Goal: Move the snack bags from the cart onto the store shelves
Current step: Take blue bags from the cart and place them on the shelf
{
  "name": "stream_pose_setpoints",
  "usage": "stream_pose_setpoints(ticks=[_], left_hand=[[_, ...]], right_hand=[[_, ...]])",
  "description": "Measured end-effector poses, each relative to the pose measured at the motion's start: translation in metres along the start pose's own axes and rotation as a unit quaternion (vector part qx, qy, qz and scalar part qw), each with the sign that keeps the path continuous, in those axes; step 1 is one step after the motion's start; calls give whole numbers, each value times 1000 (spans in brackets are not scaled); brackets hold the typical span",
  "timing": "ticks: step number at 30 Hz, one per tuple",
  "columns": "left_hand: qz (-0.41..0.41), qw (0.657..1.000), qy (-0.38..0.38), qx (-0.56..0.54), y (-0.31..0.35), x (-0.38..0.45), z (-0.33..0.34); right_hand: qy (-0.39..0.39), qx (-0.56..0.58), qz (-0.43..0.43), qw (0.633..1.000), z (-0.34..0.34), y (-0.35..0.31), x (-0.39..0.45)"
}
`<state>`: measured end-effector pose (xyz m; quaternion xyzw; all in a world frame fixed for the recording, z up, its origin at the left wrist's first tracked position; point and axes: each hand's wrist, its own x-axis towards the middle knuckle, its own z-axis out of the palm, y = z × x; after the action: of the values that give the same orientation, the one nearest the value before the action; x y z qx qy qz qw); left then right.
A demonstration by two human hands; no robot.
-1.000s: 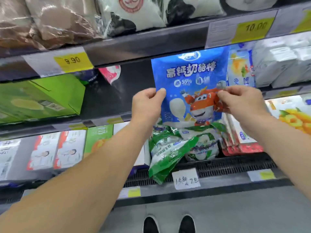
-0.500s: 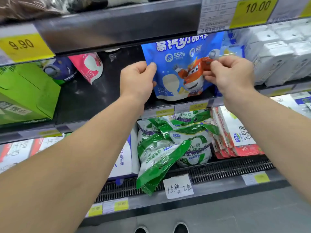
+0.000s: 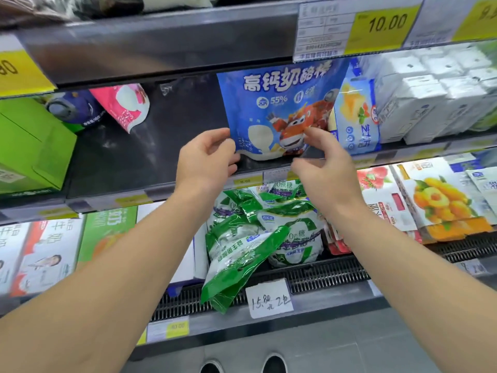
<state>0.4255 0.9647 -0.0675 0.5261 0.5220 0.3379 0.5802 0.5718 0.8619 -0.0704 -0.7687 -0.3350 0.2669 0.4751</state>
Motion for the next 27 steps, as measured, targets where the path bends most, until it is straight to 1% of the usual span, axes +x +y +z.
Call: stream_pose_setpoints(ticks=[3,5,11,15,18,23,25,27], left_hand=[[-25,999,-13,-29,10,9,4],[-27,999,-28,-32,15,12,6],[-31,998,-51,0,26,24,8],[-29,998,-61,10,27,27,6],[-37,998,-52,16,26,25,0],[-23,998,-28,56,20,4,-21],[-13,997,-12,76,14,-13,-37],[-5,996,1,91,5,-30,-56]], right_hand=[[-26,-24,2,999,1,-9,5],[-42,-29,5,999,2,-12,12],[-95,-49,5,994,6,-22,31],[-111,-48,5,993,5,-23,41],[-111,-65,-1,992,4,-20,40],[-65,-89,-15,994,4,-23,13],[-76,-103,-19,992,9,-27,-7],[-103,-114,-19,988,19,-32,-31]])
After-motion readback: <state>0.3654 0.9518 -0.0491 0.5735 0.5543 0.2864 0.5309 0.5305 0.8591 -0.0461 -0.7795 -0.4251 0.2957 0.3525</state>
